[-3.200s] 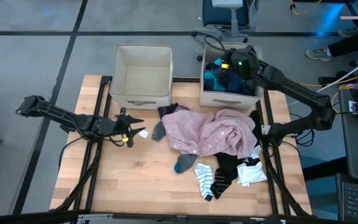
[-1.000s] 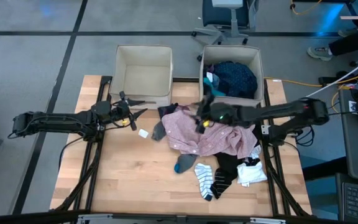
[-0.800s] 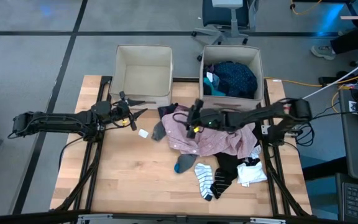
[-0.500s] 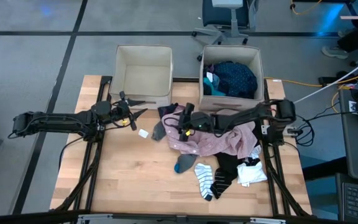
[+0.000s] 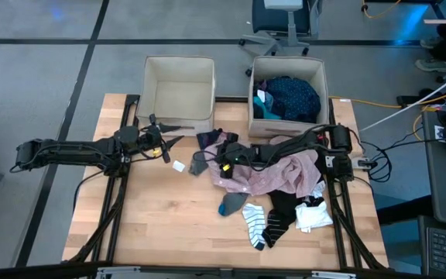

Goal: Sort clothes
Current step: Put the blue sock into the right laundry organizer

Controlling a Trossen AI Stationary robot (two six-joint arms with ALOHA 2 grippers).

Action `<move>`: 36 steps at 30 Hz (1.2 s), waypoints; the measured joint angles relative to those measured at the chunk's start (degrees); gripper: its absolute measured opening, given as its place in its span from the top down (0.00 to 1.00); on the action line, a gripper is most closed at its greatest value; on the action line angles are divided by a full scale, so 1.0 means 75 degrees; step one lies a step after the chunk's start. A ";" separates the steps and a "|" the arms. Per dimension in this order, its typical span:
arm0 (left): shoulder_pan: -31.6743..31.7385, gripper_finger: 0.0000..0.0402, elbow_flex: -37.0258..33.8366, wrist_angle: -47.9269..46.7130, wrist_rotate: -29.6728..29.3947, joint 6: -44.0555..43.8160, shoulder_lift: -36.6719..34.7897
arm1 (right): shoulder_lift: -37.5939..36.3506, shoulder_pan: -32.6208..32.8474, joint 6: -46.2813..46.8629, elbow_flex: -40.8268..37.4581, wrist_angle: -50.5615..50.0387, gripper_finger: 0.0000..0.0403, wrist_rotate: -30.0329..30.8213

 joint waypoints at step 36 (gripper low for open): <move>0.0003 0.60 0.0000 -0.0220 -0.0003 -0.0134 0.0000 | 0.0132 -0.1084 0.1351 0.0720 -0.0209 0.38 0.0499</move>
